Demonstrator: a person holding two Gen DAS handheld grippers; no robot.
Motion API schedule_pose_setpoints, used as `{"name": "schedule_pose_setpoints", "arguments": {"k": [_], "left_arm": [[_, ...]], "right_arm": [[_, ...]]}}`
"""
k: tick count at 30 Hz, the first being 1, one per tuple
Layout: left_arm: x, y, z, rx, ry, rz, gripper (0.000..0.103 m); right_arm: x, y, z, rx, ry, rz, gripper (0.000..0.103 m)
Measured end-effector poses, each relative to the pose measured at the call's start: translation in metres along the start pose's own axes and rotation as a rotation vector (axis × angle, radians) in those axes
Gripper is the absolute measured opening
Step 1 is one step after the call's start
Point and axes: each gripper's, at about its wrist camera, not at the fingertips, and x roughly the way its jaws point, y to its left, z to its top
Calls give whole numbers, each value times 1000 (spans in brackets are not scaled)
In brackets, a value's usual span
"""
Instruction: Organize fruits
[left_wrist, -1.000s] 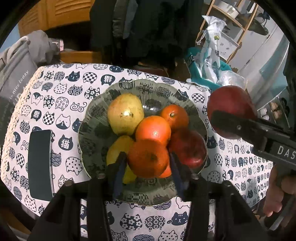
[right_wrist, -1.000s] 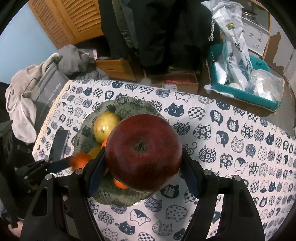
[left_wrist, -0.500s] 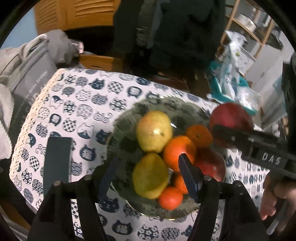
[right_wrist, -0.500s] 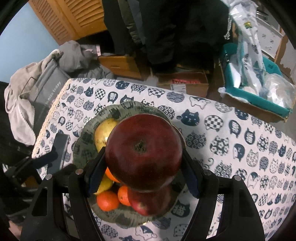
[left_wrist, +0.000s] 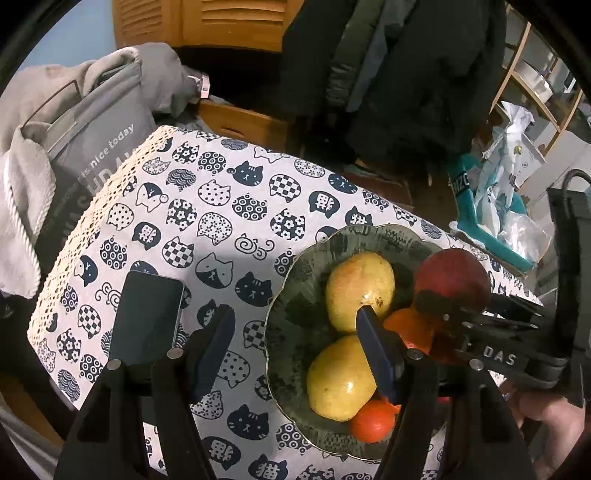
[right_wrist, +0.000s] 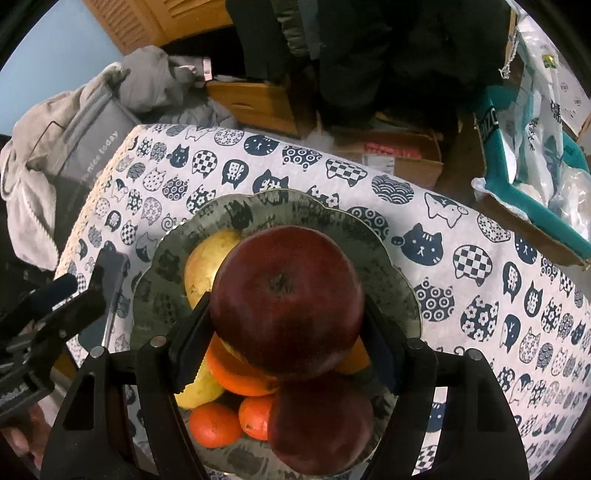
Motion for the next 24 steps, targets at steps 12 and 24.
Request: {"name": "schedule_pose_setpoints", "arguments": {"k": [12, 24], "left_arm": [[-16, -5, 4, 9, -34, -10, 70], [-59, -21, 1, 44, -111, -30, 77]], "right_arm": [[-9, -2, 0, 11, -2, 1, 77], [-87, -6, -10, 6, -157, -86, 77]]}}
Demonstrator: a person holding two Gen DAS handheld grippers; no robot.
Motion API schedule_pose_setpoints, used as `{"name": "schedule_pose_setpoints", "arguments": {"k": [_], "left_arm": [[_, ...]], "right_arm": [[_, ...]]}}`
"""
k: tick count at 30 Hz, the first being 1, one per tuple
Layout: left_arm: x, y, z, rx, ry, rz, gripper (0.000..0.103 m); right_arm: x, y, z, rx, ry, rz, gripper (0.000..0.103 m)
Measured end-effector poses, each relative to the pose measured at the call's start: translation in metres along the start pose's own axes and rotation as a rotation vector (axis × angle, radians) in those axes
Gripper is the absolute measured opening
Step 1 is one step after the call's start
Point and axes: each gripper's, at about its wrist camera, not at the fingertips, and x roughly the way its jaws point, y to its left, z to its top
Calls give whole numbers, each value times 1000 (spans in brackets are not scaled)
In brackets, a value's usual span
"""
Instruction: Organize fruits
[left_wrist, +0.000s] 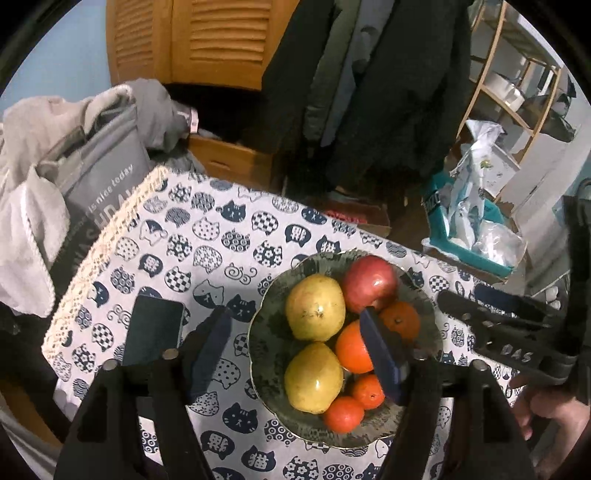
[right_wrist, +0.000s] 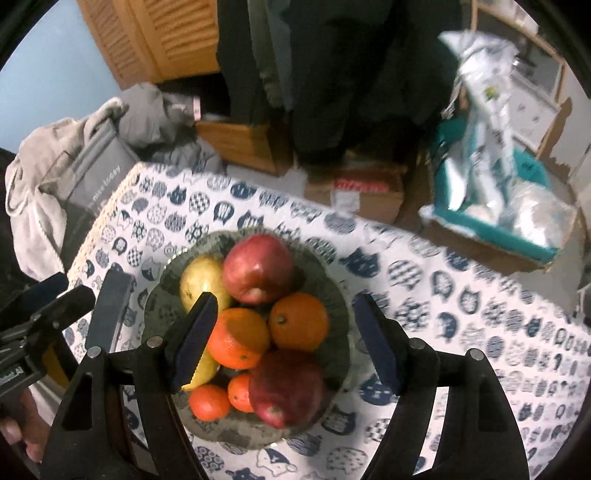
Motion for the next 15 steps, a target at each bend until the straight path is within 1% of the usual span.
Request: {"name": "schedule_pose_setpoints", "arguments": {"k": [6, 10, 15], "left_arm": [[-33, -8, -1, 32, -58, -5, 77], [-55, -18, -2, 61, -106, -12, 81], [-79, -30, -3, 93, -151, -30, 81]], "right_arm": [[-49, -6, -2, 9, -86, -21, 77], [-81, -5, -7, -3, -139, -50, 77], [-118, -5, -16, -24, -195, -84, 77]]}}
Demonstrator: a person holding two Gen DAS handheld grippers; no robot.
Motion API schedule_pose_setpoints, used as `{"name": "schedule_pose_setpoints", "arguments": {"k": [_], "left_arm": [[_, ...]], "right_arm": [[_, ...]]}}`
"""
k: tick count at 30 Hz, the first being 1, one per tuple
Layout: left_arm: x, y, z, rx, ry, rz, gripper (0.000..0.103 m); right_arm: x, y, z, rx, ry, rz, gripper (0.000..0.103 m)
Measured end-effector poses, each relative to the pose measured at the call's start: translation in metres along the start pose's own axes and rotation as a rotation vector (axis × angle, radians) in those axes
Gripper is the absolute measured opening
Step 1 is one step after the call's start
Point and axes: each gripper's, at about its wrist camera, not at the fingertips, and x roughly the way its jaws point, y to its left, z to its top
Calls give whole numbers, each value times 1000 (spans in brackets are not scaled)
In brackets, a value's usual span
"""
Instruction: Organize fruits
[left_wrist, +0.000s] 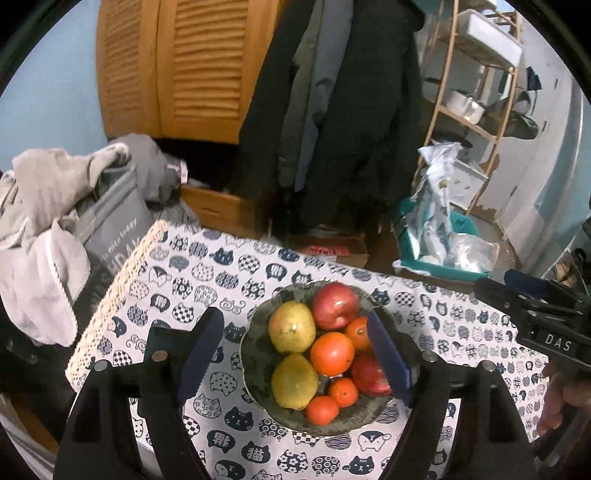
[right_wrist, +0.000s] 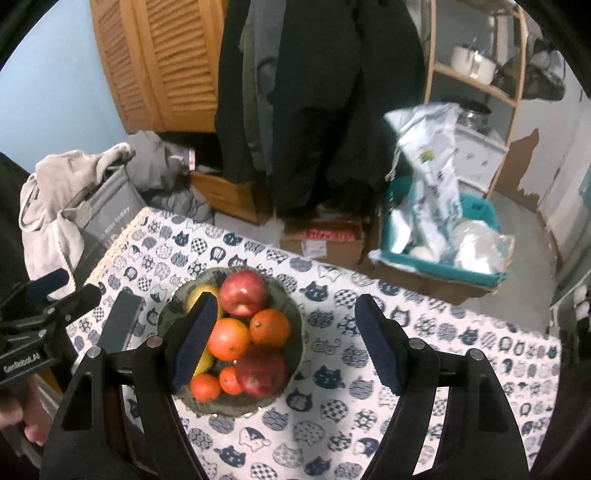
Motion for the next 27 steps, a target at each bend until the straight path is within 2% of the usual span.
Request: {"name": "schedule_pose_setpoints", "arguments": {"k": [2, 4, 11, 16, 27], "left_arm": [[-10, -5, 1, 13, -18, -9, 82], [-22, -11, 2, 27, -39, -10, 88], [-59, -26, 8, 70, -113, -19, 91], [-85, -32, 11, 86, -189, -15, 102], [-121, -44, 17, 106, -306, 10, 102]], "right_arm": [[-16, -2, -1, -1, -25, -10, 77], [-29, -4, -2, 1, -46, -20, 77], [-73, -11, -8, -12, -114, -54, 77], [-102, -18, -10, -4, -174, -65, 78], [-145, -23, -22, -23, -274, -102, 78]]}}
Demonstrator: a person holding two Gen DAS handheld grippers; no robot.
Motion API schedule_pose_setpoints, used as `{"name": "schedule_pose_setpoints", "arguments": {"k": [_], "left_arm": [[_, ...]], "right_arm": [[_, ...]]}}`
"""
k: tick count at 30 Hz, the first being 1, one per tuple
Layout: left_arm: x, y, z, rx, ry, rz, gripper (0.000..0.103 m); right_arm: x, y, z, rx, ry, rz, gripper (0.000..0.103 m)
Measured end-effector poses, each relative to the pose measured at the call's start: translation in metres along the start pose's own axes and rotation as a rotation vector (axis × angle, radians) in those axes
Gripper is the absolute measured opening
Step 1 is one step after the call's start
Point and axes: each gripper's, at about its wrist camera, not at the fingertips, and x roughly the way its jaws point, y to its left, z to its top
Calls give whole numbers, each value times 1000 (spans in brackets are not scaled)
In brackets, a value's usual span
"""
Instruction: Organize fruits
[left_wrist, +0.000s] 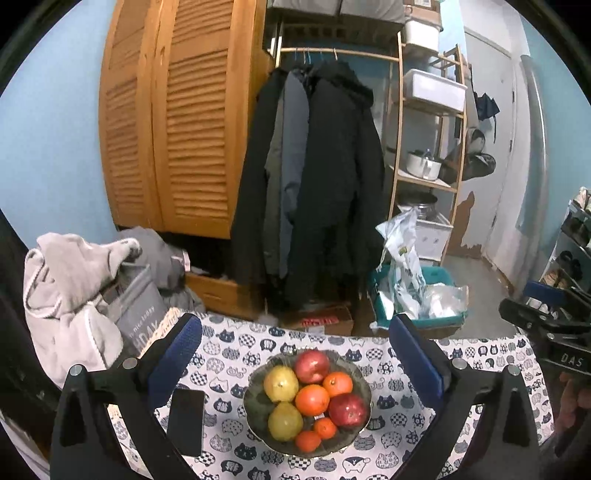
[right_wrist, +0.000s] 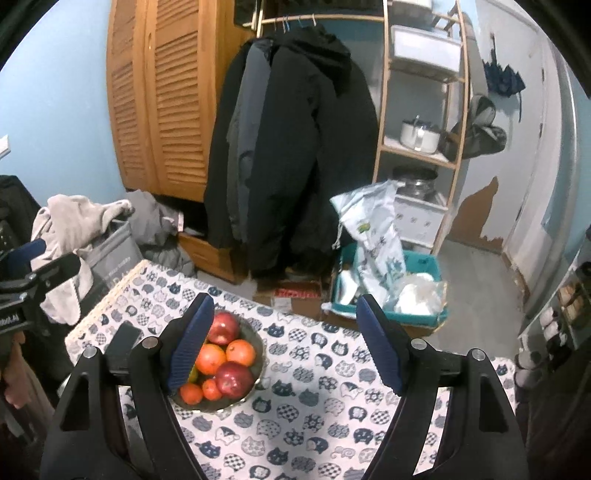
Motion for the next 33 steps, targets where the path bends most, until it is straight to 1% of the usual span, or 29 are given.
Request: {"name": "schedule_pose_setpoints", "arguments": {"k": [3, 8, 16, 33], "left_arm": [[-5, -3, 2, 6, -26, 1, 102], [-7, -11, 2, 29, -36, 8, 102], [-9, -22, 0, 51, -36, 2, 102], [-11, -27, 1, 62, -39, -1, 102]], "right_arm": [[-7, -4, -1, -3, -26, -20, 78], [-12, -12, -6, -7, -64, -60, 78], [-8, -25, -10, 25, -47, -68, 78], [-10, -28, -12, 25, -55, -74, 78]]}}
